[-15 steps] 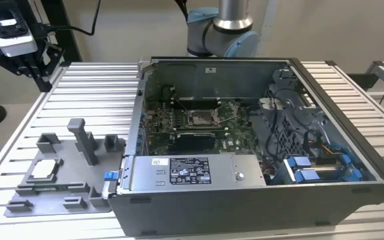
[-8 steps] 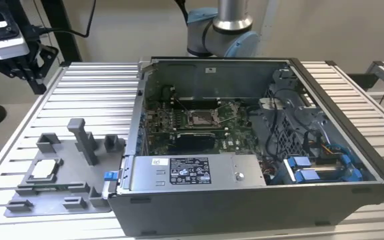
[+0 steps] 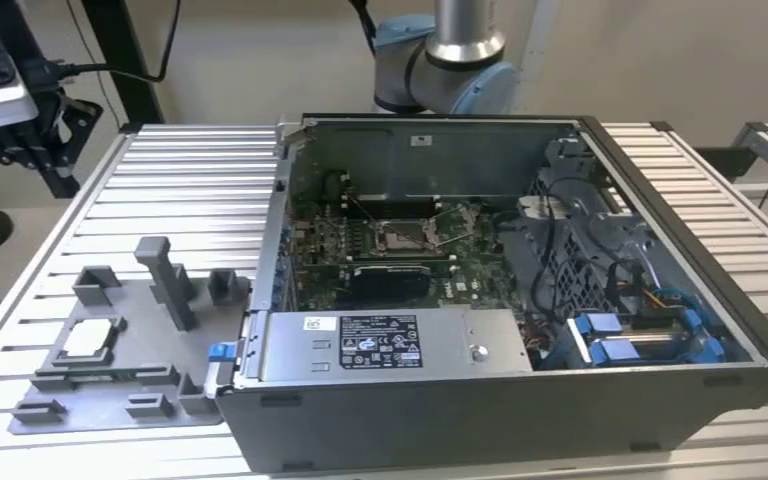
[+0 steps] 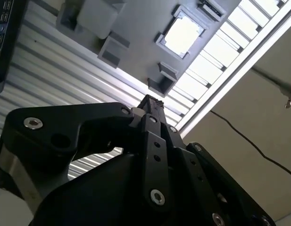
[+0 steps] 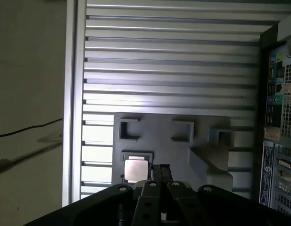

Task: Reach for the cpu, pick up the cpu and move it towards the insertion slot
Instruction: 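Reach for the cpu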

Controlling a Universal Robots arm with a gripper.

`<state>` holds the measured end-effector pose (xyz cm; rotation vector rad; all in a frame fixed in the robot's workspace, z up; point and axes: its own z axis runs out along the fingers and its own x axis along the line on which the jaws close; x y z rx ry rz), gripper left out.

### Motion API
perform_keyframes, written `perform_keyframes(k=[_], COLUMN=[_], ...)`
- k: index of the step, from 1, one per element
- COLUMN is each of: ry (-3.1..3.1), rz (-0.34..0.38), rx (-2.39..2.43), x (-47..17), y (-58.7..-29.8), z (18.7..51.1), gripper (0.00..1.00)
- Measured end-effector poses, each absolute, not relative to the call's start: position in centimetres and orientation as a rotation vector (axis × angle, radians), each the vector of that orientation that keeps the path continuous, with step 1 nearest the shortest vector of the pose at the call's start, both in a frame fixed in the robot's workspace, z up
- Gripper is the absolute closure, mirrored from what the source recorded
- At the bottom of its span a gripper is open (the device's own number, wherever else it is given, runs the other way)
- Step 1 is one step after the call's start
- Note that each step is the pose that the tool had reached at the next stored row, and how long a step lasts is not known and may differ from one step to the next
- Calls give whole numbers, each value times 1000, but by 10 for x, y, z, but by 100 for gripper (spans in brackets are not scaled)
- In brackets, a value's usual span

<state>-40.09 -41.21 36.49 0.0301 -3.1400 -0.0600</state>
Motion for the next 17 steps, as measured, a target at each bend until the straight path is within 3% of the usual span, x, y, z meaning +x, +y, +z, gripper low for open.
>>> perform_keyframes(k=[17], ry=[-3140], rz=[-60], rx=[30], x=[-417], y=[-433], z=[360], gripper=[100])
